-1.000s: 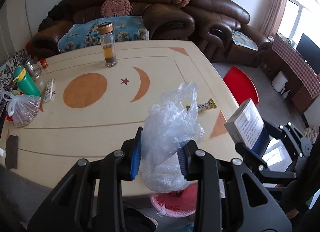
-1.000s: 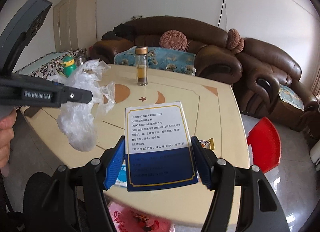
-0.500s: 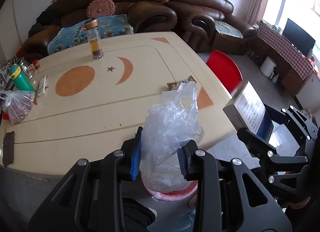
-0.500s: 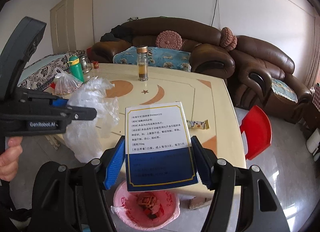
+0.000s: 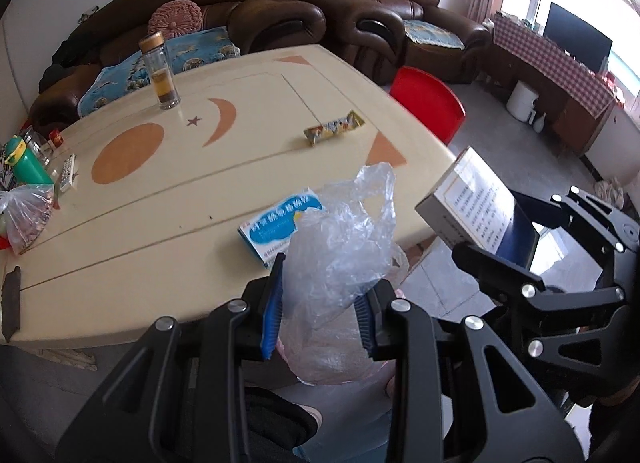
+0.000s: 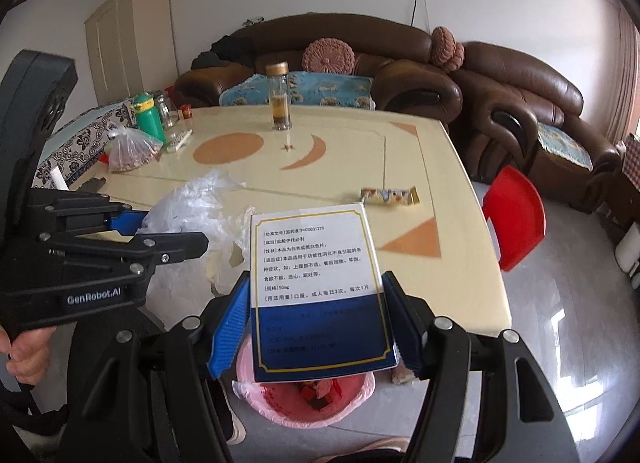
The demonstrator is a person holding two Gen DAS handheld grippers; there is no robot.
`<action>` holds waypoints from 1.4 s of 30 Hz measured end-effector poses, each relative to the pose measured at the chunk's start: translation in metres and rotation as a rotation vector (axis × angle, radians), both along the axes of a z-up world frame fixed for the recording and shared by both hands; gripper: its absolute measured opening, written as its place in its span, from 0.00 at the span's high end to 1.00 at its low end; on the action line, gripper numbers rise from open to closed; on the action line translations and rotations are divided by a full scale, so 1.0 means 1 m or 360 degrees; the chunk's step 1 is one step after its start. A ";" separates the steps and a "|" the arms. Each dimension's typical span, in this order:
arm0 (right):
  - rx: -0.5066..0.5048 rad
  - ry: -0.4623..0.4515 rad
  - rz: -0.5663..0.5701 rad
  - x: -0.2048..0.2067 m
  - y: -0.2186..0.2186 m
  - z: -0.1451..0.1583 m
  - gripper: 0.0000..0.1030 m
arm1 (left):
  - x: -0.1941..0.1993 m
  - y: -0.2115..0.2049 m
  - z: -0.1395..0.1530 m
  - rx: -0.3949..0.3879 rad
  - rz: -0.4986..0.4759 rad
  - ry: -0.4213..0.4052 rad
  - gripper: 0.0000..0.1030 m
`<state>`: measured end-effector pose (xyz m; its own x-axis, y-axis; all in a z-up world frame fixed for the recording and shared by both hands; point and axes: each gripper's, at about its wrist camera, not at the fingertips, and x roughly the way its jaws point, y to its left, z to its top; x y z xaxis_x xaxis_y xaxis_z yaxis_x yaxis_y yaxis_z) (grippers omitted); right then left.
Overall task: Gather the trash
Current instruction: 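Carry the plastic bag and white-blue box with both tools over the pink bin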
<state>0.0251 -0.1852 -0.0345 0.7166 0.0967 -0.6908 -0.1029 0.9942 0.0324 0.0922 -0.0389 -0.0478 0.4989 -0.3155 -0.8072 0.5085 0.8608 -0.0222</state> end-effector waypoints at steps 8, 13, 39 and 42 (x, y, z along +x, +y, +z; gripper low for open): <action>0.0049 0.0130 -0.0017 -0.005 0.001 -0.046 0.39 | -0.012 -0.003 -0.047 0.0051 -0.0044 0.0114 0.69; 0.0085 0.0212 -0.0043 -0.004 -0.001 -0.075 0.39 | -0.013 -0.001 -0.075 0.0082 -0.0049 0.0191 0.69; 0.0120 0.0631 -0.0038 0.036 -0.014 -0.211 0.39 | 0.006 -0.012 -0.205 0.0223 0.0000 0.0442 0.69; 0.0126 0.0682 -0.0028 0.042 -0.016 -0.224 0.39 | 0.010 -0.014 -0.217 0.0232 -0.0008 0.0473 0.69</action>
<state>0.0675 -0.2007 -0.2581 0.3689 0.1518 -0.9170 -0.0466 0.9883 0.1449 0.1020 -0.0534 -0.2647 0.2333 -0.1881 -0.9540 0.5026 0.8632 -0.0473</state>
